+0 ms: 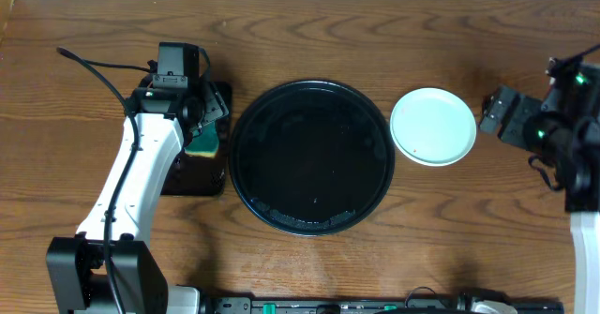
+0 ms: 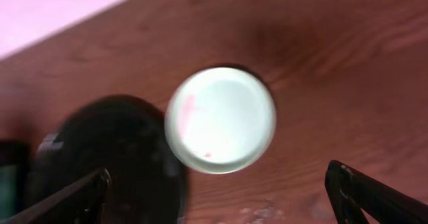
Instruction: Clean dirty plates on tray and stack at the side
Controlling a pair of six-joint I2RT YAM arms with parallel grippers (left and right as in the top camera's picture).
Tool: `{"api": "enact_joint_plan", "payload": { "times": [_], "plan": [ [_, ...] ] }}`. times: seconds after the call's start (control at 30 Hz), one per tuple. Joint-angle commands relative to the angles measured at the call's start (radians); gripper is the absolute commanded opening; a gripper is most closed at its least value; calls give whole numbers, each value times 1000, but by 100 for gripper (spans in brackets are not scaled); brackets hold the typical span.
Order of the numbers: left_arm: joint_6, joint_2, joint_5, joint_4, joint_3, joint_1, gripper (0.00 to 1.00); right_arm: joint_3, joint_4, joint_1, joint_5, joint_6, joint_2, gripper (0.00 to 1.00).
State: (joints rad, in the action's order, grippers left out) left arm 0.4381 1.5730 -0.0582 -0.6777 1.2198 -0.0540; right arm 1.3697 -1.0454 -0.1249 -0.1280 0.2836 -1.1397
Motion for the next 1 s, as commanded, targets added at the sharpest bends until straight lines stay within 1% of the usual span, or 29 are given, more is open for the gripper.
{"api": "enact_joint_plan", "payload": {
  "times": [0.0, 0.07, 0.2, 0.27, 0.4, 0.5, 0.63, 0.67, 0.77, 0.87, 0.97],
  "plan": [
    [5, 3, -5, -3, -3, 3, 77, 9, -3, 9, -175, 64, 55, 99],
    [5, 3, -5, -3, -3, 3, 77, 9, -8, 8, -175, 53, 78, 99],
    [5, 3, -5, -3, -3, 3, 77, 9, -90, 8, -149, -88, 105, 99],
    [5, 3, -5, -3, -3, 3, 77, 9, -114, 8, -135, -137, 112, 99],
    [5, 3, -5, -3, -3, 3, 77, 0, -76, 18, -86, -151, 121, 99],
    [5, 3, -5, -3, -3, 3, 77, -60, 71, 22, -79, -160, 161, 99],
    [5, 3, -5, -3, -3, 3, 77, -275, 356, 44, -79, -203, 306, 99],
    [5, 3, -5, -3, -3, 3, 77, -365, 444, 54, -79, -212, 367, 99],
    [5, 3, -5, -3, -3, 3, 77, -591, 634, 75, -69, -214, 525, 99],
    [5, 3, -5, -3, -3, 3, 77, -797, 785, 93, -59, -214, 674, 99],
    [5, 3, -5, -3, -3, 3, 77, -1055, 956, 101, -60, -210, 863, 99]
  ]
}}
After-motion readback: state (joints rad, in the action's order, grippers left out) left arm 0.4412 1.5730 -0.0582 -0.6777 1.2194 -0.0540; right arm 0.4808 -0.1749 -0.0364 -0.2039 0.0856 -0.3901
